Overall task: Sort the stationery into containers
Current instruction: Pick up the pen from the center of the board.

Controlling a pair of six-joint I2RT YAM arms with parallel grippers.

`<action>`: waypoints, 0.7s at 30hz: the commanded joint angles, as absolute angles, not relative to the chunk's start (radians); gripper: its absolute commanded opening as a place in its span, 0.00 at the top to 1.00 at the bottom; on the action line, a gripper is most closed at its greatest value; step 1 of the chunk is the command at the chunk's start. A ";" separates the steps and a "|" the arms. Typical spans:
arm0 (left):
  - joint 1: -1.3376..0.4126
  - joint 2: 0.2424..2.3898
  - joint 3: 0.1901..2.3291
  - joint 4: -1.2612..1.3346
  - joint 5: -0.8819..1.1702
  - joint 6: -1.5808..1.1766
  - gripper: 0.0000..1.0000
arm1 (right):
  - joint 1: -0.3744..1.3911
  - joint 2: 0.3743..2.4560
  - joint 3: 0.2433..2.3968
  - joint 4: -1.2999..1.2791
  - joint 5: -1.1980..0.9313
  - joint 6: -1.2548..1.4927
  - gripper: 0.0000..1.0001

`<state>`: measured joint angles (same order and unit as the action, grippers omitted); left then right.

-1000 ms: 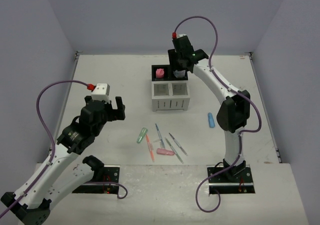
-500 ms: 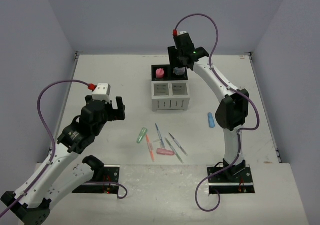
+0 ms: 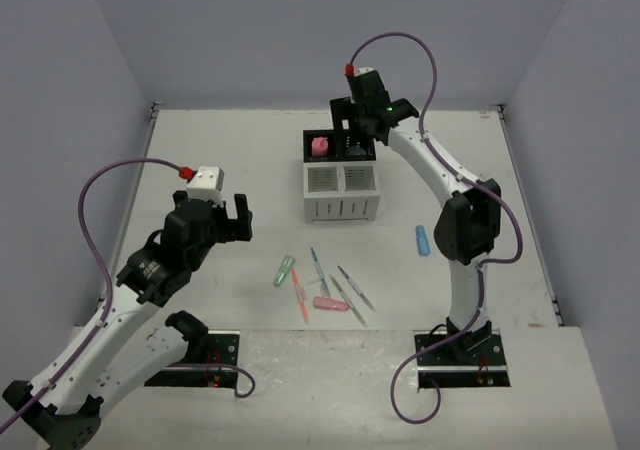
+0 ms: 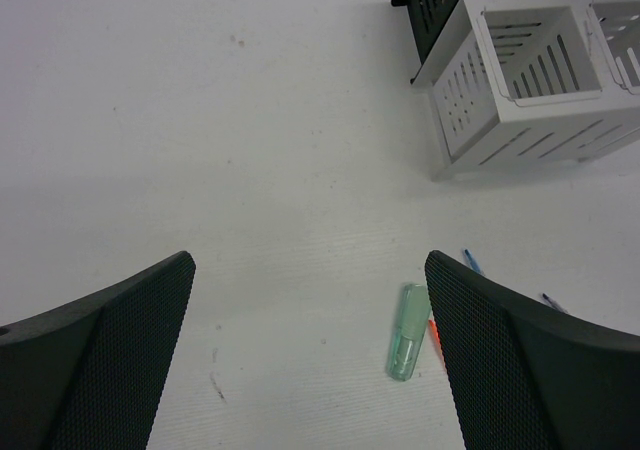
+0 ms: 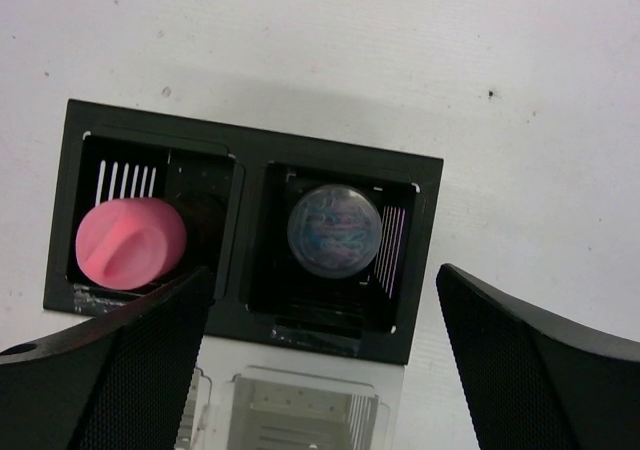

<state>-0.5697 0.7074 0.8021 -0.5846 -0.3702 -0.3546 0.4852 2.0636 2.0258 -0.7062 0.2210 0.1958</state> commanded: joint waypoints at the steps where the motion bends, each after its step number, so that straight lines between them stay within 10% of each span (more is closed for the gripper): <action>1: -0.563 0.715 0.794 -0.545 -0.381 -0.330 0.00 | 0.504 1.804 1.916 -0.696 0.262 0.234 0.01; 14: -0.562 0.759 0.795 -0.568 -0.395 -0.381 0.00 | 0.518 1.057 1.061 -0.515 0.162 0.468 0.01; 21: -0.563 0.812 0.793 -0.582 -0.408 -0.425 0.00 | 0.522 0.992 0.944 -0.600 -0.071 0.404 0.03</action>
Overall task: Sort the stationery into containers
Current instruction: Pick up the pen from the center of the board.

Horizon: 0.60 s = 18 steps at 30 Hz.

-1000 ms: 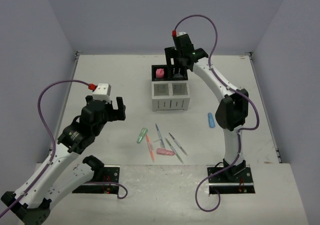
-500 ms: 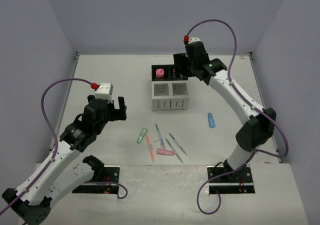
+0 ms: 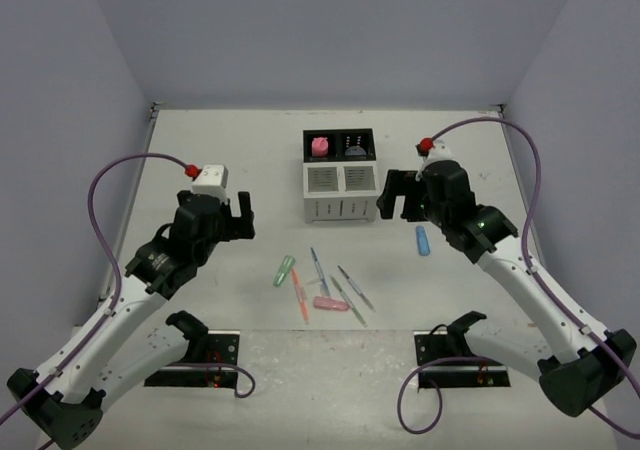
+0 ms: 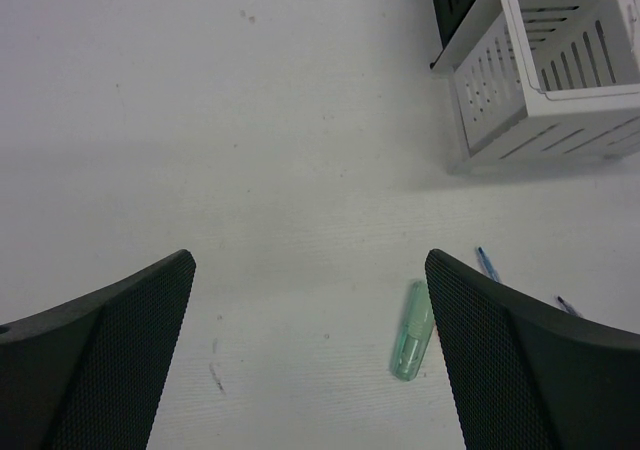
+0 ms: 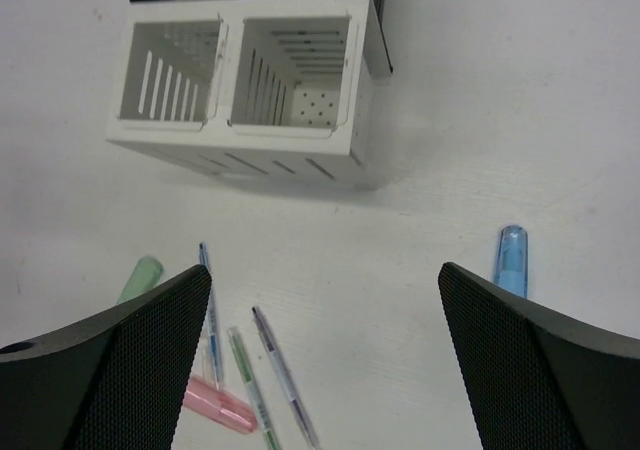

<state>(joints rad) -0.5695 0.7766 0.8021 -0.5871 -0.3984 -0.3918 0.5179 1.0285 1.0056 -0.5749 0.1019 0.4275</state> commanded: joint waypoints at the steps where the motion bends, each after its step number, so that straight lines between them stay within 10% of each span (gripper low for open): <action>1: -0.563 0.820 0.794 -0.581 -0.395 -0.420 0.00 | 0.525 0.979 0.930 -0.598 -0.088 0.390 0.04; 9: -0.563 0.818 0.791 -0.578 -0.387 -0.410 0.00 | 0.600 1.008 0.897 -0.651 0.015 0.439 0.12; 18: -0.563 0.836 0.790 -0.574 -0.361 -0.393 0.00 | 0.885 1.253 0.907 -0.683 0.121 0.537 0.45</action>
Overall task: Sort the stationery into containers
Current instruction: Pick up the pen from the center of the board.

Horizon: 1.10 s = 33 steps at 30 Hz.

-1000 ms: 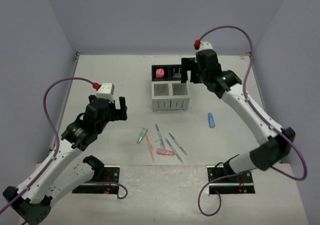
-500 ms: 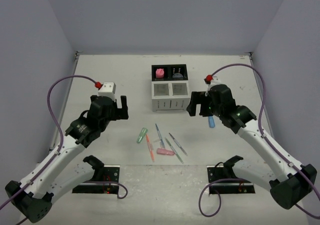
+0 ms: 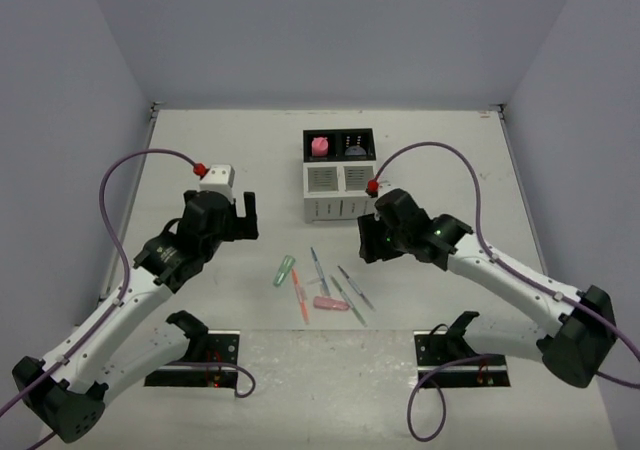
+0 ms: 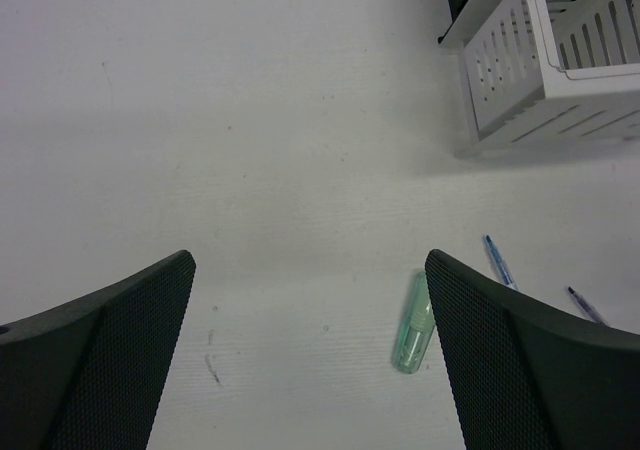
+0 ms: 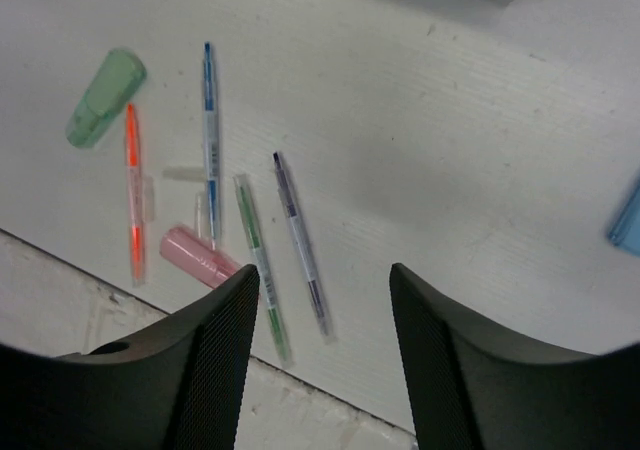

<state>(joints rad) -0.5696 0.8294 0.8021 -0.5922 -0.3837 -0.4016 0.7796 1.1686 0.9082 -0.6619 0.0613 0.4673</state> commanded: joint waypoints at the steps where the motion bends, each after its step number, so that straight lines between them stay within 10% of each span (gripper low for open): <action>1: -0.563 0.833 0.789 -0.571 -0.358 -0.392 0.00 | 0.914 1.285 0.910 -0.678 0.123 0.545 0.45; 33: -0.563 0.788 0.778 -0.548 -0.310 -0.373 0.00 | 0.999 1.664 0.956 -0.654 0.157 0.554 0.84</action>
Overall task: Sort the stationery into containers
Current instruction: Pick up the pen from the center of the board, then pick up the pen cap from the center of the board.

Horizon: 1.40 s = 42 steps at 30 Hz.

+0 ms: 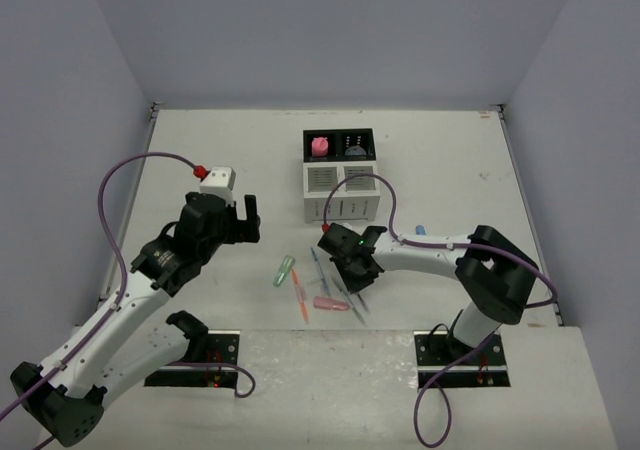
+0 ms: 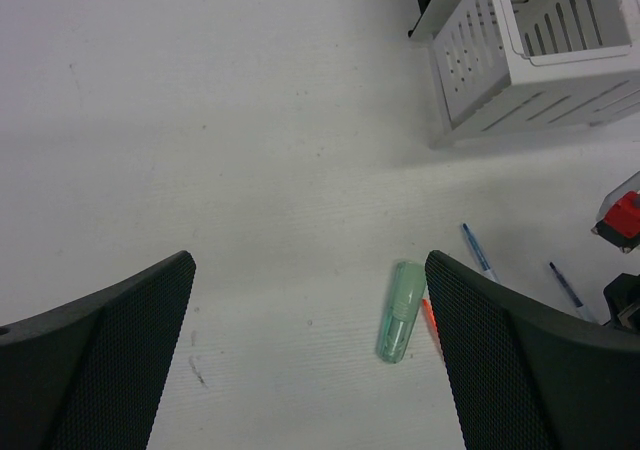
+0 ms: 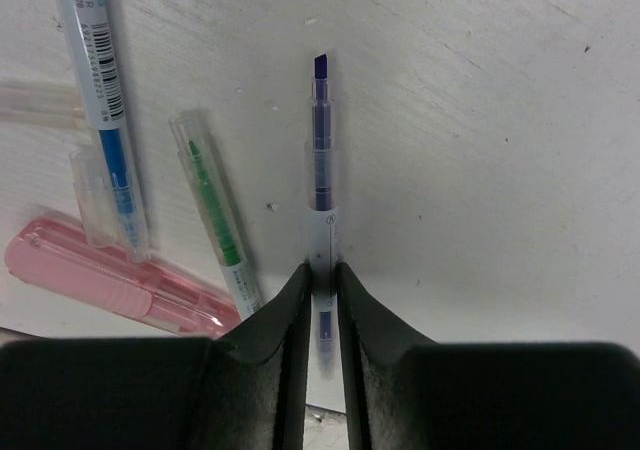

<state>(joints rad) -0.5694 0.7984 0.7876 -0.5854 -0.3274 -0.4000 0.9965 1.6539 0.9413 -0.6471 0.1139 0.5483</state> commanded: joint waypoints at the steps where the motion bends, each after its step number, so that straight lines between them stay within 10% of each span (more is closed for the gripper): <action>1: -0.563 0.787 0.779 -0.548 -0.307 -0.372 0.00 | 0.999 1.652 0.955 -0.655 0.159 0.552 0.85; 3: -0.563 0.785 0.778 -0.544 -0.298 -0.368 0.00 | 0.998 1.644 0.956 -0.662 0.168 0.551 1.00; 15: -0.580 0.813 0.825 -0.501 -0.071 -0.367 0.00 | 0.977 1.304 0.857 -0.711 0.304 0.634 1.00; 28: -1.081 1.258 0.956 -0.547 -0.460 -0.720 0.02 | 0.946 0.877 0.797 -0.839 0.397 0.731 1.00; 42: -1.161 1.487 1.057 -0.538 -0.415 -0.635 0.68 | 0.946 0.818 0.775 -0.820 0.403 0.722 1.00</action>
<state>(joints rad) -1.1506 1.4772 1.0047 -0.5440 -0.4313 -0.7074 0.9470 0.8414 0.7903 -0.8306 0.3774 0.7036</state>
